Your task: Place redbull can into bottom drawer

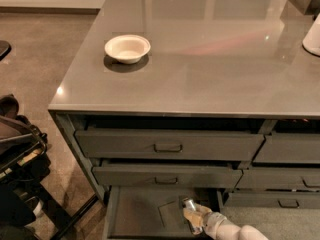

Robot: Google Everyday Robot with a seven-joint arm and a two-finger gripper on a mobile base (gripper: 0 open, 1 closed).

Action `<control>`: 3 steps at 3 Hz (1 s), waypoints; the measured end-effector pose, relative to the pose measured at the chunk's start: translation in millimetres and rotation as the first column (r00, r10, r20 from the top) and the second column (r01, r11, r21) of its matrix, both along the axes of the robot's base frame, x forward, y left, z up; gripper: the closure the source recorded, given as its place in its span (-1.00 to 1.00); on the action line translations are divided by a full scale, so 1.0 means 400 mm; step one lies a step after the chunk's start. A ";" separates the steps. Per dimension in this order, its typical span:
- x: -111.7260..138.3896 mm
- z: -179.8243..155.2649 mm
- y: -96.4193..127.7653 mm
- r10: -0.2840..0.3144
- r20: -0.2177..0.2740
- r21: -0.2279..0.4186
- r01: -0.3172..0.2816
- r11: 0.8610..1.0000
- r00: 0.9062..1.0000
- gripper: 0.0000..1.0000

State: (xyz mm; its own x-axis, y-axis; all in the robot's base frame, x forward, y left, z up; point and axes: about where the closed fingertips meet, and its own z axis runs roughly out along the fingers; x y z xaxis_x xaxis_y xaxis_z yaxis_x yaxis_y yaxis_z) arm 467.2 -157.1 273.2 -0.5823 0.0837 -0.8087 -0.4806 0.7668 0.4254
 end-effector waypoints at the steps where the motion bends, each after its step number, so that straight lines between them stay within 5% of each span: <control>1: 0.017 -0.077 -0.006 0.001 -0.043 0.057 0.001 0.998 0.999 1.00; 3: 0.034 -0.149 -0.010 -0.016 -0.089 0.081 0.023 0.996 0.996 0.19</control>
Offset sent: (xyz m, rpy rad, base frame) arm 0.0192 -0.0085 -0.0929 0.1060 0.1447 -0.0456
